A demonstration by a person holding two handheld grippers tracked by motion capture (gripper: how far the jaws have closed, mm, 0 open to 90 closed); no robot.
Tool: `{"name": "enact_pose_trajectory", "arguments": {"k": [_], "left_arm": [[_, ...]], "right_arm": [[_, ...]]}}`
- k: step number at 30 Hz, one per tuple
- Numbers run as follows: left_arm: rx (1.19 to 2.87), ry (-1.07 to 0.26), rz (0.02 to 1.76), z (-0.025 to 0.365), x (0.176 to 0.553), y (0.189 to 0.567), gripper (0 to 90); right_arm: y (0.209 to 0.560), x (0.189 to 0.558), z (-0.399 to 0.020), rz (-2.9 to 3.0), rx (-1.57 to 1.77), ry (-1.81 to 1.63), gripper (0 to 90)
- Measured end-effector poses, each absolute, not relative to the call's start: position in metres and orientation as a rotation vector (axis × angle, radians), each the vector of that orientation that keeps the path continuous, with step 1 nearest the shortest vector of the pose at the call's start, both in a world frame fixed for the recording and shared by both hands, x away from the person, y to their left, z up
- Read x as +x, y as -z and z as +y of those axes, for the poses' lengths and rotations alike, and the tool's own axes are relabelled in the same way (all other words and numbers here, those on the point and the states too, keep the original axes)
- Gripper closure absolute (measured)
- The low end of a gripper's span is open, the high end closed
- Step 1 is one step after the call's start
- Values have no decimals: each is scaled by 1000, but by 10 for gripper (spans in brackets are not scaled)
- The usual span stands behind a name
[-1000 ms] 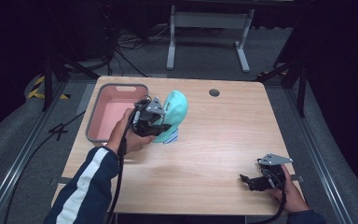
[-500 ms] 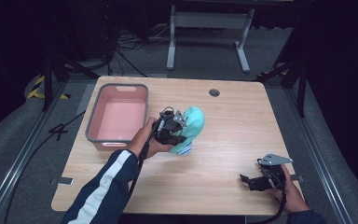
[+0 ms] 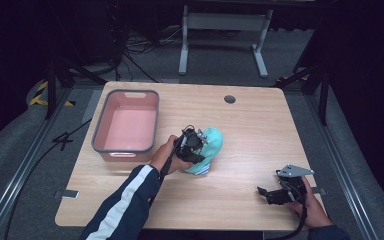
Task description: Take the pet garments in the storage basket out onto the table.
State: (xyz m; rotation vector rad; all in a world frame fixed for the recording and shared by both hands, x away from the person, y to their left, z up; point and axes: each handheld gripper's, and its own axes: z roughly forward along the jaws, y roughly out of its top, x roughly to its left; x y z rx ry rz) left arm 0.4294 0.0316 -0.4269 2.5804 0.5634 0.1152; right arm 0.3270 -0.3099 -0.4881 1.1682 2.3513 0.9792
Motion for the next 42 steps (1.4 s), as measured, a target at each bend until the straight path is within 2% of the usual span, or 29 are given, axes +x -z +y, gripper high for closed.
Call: {"name": "enact_pose_trajectory", "arguments": {"k": [6,12,26,42], "left_arm": [[2594,-101,574,27,430,436,705],[2601,-104,603,25,431,440,542],[2569,-197,609,25,426,432,325],[2529,-293,517,31,411,410,222]], "right_arm": [[488,327,-310,2350,1169,-981,4],[488,327,-310,2351,1169,-980,5],[488,327,-310,2351,1169,-981,4],[488,327,-310,2351,1168,-980,4]]}}
